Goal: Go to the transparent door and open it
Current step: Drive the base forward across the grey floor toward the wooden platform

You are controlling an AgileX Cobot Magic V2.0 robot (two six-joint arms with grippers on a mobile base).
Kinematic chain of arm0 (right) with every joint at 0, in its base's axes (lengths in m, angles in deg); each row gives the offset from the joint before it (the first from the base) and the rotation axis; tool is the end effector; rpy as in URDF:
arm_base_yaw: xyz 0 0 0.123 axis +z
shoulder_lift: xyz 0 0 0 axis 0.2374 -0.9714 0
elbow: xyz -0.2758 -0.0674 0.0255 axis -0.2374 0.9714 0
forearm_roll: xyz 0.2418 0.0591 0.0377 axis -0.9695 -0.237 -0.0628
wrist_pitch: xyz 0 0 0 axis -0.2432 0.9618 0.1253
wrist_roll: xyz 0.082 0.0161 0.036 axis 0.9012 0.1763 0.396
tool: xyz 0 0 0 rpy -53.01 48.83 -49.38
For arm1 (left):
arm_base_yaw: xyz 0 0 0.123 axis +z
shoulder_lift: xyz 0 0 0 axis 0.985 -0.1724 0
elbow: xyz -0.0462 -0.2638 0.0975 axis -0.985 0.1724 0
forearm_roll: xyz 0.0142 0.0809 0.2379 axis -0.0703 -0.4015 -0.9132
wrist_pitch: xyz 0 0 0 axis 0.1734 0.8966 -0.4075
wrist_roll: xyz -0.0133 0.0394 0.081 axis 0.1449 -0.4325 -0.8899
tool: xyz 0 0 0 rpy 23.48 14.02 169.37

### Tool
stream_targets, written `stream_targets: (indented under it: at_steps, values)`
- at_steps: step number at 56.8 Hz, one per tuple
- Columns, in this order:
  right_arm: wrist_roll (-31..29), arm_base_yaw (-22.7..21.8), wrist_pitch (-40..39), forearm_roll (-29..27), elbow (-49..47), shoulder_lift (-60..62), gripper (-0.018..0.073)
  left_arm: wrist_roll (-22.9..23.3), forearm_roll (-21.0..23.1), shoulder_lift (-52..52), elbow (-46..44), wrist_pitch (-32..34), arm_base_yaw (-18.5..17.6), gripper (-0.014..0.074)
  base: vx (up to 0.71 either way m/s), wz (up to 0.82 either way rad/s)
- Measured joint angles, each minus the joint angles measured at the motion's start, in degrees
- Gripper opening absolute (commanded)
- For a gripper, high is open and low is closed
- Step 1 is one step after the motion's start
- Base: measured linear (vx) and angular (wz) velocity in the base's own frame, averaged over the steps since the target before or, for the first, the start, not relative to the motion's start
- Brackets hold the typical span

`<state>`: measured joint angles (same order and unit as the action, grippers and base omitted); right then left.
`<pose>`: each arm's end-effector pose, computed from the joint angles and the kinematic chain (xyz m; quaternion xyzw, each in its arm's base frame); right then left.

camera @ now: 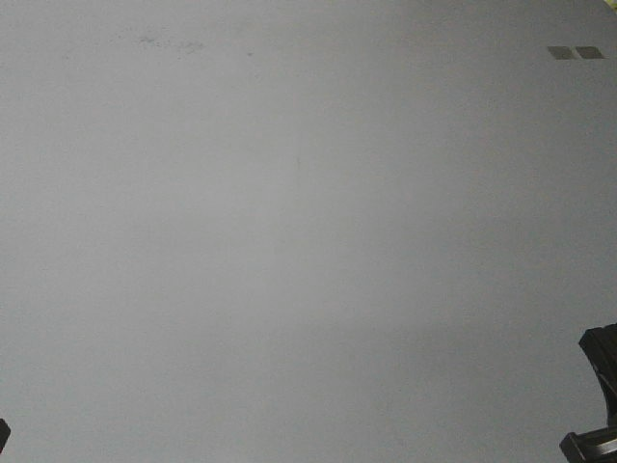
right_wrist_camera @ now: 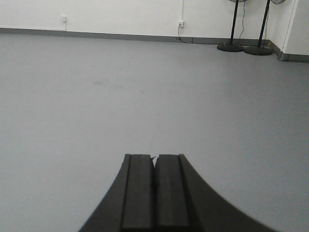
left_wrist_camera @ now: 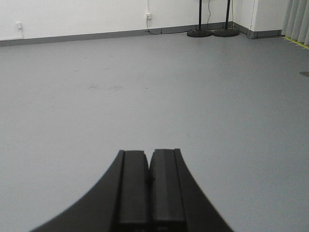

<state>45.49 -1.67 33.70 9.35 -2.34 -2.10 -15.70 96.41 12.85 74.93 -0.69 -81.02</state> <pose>0.0545 0.0109 0.1819 -0.0734 0.7623 0.0677 0.6395 0.0556 -0.0036 0.1825 0.0369 0.7610 0.0014 0.6477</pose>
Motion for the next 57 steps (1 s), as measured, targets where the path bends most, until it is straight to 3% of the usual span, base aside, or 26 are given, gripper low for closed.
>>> stream_targets:
  at_steps: [31,57]
  values:
    - [0.0,0.0,0.0,0.0,0.0,0.0,-0.0004,0.0,0.0,0.0,0.0,0.0,0.0,0.0003,0.11,0.06]
    - [0.0,0.0,0.0,0.0,0.0,0.0,-0.0004,0.0,0.0,0.0,0.0,0.0,0.0,0.0003,0.32,0.12]
